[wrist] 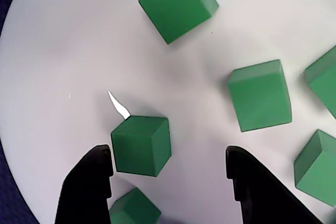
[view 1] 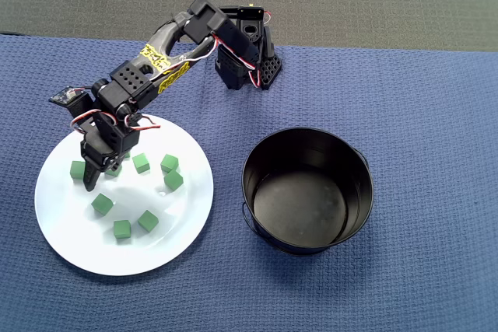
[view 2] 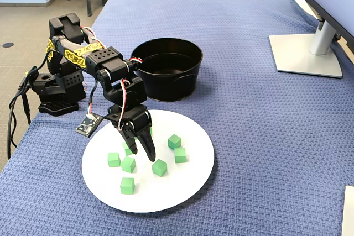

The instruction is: Pick up the green cubes from the white plate and place them in the black recipient

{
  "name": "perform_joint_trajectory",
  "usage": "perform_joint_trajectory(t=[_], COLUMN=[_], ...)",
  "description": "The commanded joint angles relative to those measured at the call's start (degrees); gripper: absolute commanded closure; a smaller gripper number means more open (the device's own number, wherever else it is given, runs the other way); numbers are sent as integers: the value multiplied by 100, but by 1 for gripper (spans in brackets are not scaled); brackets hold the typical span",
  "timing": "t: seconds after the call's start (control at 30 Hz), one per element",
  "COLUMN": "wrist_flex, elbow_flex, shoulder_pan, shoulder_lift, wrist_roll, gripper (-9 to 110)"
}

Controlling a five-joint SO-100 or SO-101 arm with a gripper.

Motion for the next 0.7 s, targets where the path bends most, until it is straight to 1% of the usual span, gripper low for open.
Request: perform_joint_trajectory(t=[0.0, 0.17, 0.4, 0.67], wrist_flex=[-79, -26, -272, -193], elbow_flex=[-624, -1292, -1424, -2013], shoulder_pan=[35, 44, -176, -264], shoulder_lift=[-70, -589, -835, -1283], wrist_roll=[-35, -26, 35, 53], gripper=[80, 81, 84, 84])
